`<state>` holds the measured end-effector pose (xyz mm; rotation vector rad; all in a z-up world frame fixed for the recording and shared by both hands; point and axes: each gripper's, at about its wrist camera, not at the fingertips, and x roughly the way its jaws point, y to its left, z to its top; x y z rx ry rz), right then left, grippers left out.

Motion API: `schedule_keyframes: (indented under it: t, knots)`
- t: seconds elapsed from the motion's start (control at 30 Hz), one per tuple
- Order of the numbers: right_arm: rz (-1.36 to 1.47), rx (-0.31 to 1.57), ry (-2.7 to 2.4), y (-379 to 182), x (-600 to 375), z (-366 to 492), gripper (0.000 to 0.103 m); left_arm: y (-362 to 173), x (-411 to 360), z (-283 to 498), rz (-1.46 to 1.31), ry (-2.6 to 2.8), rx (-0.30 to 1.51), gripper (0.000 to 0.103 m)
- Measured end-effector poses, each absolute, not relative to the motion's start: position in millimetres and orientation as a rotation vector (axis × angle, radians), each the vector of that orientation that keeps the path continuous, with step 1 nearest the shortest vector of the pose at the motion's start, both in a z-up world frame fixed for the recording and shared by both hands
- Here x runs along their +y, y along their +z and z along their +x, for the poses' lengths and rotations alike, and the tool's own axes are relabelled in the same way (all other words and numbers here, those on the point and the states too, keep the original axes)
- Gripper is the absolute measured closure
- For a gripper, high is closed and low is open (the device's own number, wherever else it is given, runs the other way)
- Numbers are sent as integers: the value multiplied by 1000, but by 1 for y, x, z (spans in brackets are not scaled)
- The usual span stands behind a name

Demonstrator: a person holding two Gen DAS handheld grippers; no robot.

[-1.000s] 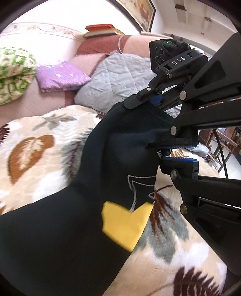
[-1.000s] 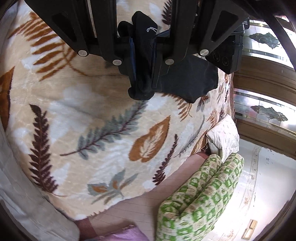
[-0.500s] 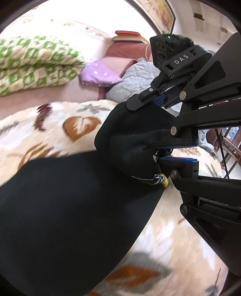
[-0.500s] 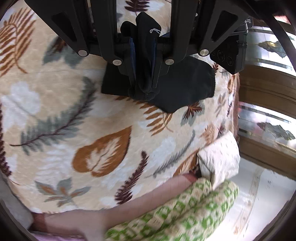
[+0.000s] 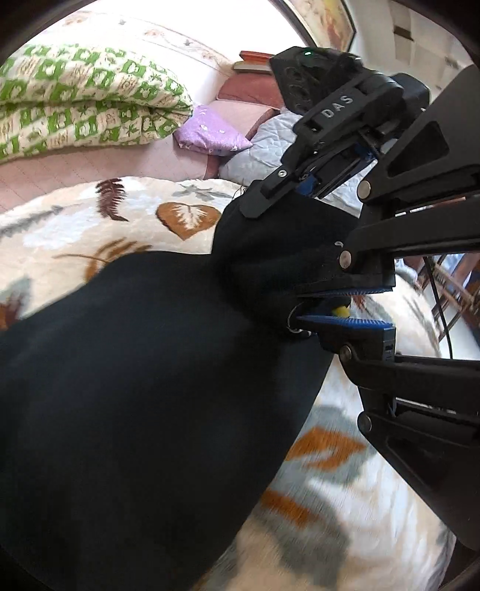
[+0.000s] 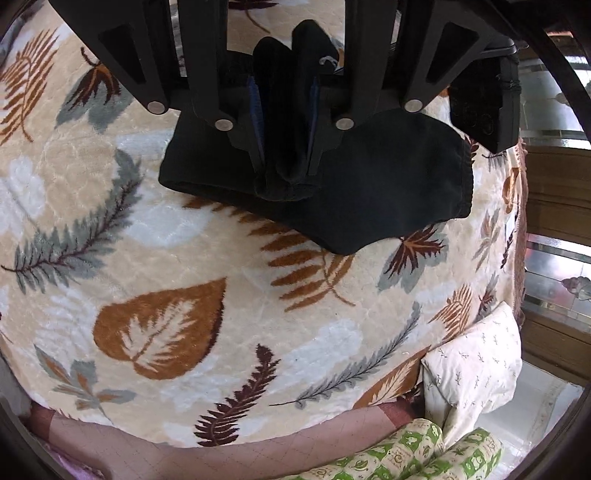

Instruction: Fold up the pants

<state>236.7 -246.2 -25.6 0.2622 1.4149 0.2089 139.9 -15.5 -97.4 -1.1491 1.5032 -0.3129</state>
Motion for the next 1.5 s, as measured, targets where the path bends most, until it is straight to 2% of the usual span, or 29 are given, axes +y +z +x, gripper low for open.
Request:
schedule_keyframes:
  t: [0.07,0.27,0.43,0.63,0.83,0.97,1.2,1.27,1.5]
  knots:
    - [265,1423,198,-26,-242,240,72,-95,-9,142,-1122,-325,1512,97]
    - [291,1460,214,-28,-223,246,70,-84,8,146,-1025,-317,1475,97]
    - [270,1465,214,-30,-204,252,63,-75,29,143,-935,-273,1404,97]
    - [286,1501,226,-52,-190,256,62,-66,33,149,-879,-337,1383,97]
    - [232,1433,275,-24,-183,249,62,-53,35,159,-765,-322,1361,97]
    - [238,1359,298,-2,-187,244,56,-50,38,167,-744,-345,1384,97]
    - [582,1243,336,-4,-250,176,48,-30,12,201,-492,-437,1448,97]
    - [777,1200,304,-26,-274,147,44,-31,-2,210,-442,-487,1496,97]
    - [1337,1114,260,-104,-304,92,44,-26,-37,235,-278,-539,1584,97]
